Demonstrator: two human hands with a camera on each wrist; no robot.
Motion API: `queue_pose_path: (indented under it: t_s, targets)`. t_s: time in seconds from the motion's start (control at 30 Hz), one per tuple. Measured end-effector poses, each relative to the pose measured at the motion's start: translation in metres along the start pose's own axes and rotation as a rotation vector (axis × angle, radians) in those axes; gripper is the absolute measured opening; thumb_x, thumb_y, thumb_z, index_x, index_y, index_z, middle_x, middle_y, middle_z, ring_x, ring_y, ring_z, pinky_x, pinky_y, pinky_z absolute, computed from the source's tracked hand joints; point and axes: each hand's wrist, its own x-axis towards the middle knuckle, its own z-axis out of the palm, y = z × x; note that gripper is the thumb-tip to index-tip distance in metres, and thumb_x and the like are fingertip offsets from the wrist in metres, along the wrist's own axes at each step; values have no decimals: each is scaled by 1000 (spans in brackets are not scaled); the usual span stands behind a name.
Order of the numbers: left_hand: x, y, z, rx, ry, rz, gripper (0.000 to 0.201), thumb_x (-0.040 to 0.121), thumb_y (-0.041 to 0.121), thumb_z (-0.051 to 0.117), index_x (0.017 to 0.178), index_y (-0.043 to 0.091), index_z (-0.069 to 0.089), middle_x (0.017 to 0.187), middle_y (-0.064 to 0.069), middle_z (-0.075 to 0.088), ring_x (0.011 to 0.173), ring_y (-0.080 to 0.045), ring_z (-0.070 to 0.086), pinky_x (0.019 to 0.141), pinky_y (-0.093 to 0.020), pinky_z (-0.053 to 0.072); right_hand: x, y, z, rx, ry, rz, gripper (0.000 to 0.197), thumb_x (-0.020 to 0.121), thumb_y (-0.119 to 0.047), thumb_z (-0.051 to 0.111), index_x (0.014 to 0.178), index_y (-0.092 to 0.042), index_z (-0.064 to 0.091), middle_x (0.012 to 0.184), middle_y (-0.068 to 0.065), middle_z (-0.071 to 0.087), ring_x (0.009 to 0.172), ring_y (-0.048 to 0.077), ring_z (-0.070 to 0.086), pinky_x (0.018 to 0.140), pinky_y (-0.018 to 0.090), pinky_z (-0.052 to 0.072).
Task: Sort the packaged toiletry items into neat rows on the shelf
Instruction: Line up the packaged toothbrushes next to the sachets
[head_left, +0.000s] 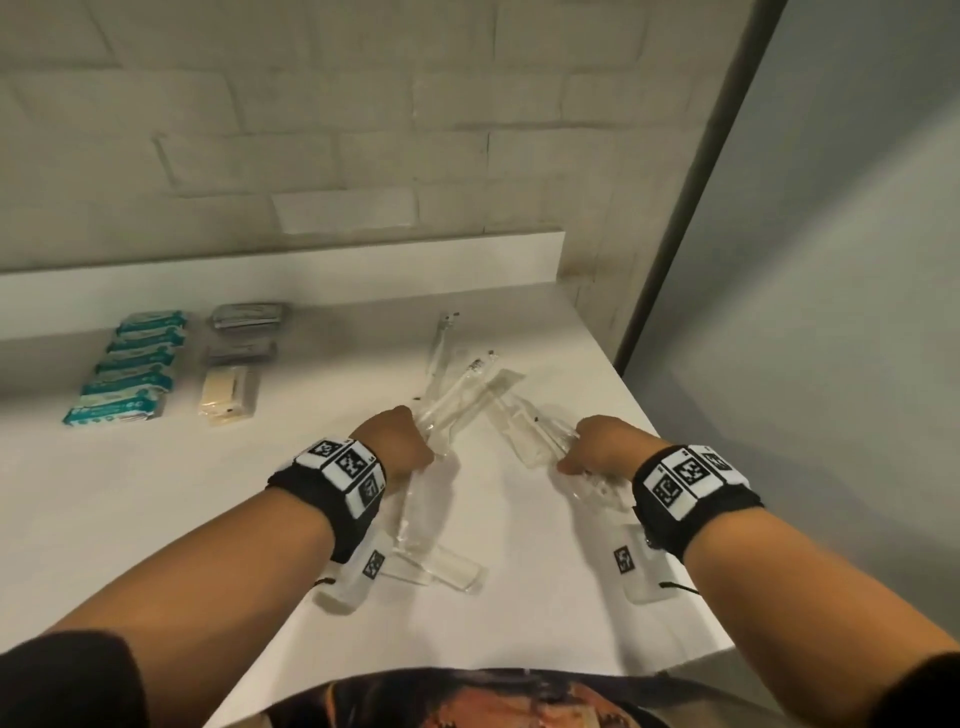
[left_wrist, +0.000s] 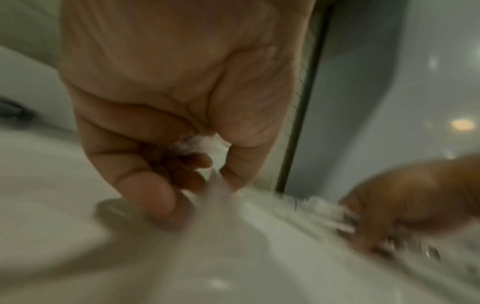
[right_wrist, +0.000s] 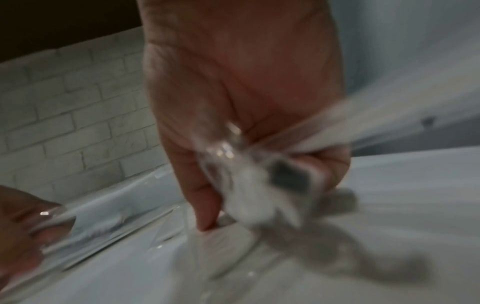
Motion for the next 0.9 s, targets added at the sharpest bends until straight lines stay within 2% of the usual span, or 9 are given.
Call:
queue_pose_path:
  t_s: [0.1, 0.2, 0.33, 0.47, 0.6, 0.67, 0.73, 0.8, 0.9]
  targets:
    - [10, 3, -14, -397, 43, -46, 23, 79, 17, 57, 97, 8, 46, 86, -11, 62, 72, -26, 62, 58, -30, 47, 4, 5, -6, 36, -41, -63, 16, 83, -22, 58, 94, -9, 56, 88, 4, 57, 79, 22, 55, 52, 23, 38]
    - [29, 8, -29, -622, 234, -70, 27, 78, 12, 54, 100, 7, 41, 101, -24, 60, 81, -32, 62, 65, -38, 47, 12, 6, -4, 9, -62, -107, 15, 84, -24, 53, 94, -12, 54, 95, 5, 57, 83, 22, 54, 54, 23, 36]
    - [58, 25, -36, -498, 367, -105, 42, 86, 12, 58, 121, -2, 39, 121, -23, 56, 107, -38, 59, 91, -41, 49, 21, 5, -2, -68, -46, -197, 42, 87, -44, 57, 114, -12, 56, 113, 7, 61, 102, 24, 58, 73, 28, 41]
    - [74, 34, -27, -342, 269, -140, 67, 82, 27, 70, 133, 3, 33, 123, -16, 55, 109, -33, 59, 90, -37, 51, 26, 7, -2, -57, -66, -216, 45, 86, -50, 57, 114, -14, 55, 113, 4, 61, 93, 20, 55, 74, 28, 41]
    - [73, 41, -18, -333, 260, -198, 63, 84, 23, 63, 134, 2, 32, 119, -16, 59, 108, -32, 60, 88, -33, 50, 28, 4, -13, -34, -138, -215, 29, 88, -43, 54, 96, -16, 59, 86, -2, 59, 76, 15, 54, 63, 24, 40]
    - [63, 44, -12, -300, 241, -234, 51, 86, 22, 60, 127, 2, 37, 119, -15, 60, 109, -32, 60, 89, -35, 49, 30, 2, -23, 90, -205, -187, 22, 88, -35, 55, 80, -14, 57, 65, -4, 60, 55, 10, 55, 53, 22, 42]
    - [48, 43, -5, -285, 174, -216, 46, 85, 23, 59, 120, 4, 39, 116, -13, 59, 107, -31, 60, 85, -35, 49, 30, -4, -32, 398, -264, -137, 16, 89, -23, 56, 84, -9, 58, 59, 2, 60, 36, 11, 52, 43, 18, 43]
    - [34, 34, 0, -348, 145, -205, 42, 83, 22, 58, 116, 5, 40, 111, -11, 58, 100, -28, 60, 75, -30, 47, 32, -18, -37, 634, -234, -166, 15, 90, -18, 55, 97, -5, 57, 66, 8, 60, 33, 14, 51, 39, 19, 42]
    - [22, 15, -8, -503, 230, -242, 37, 81, 20, 61, 109, 5, 42, 100, -9, 56, 91, -27, 59, 67, -27, 43, 34, -65, -33, 897, -281, -250, 17, 91, -16, 56, 104, -6, 53, 71, 12, 59, 44, 21, 57, 42, 24, 47]
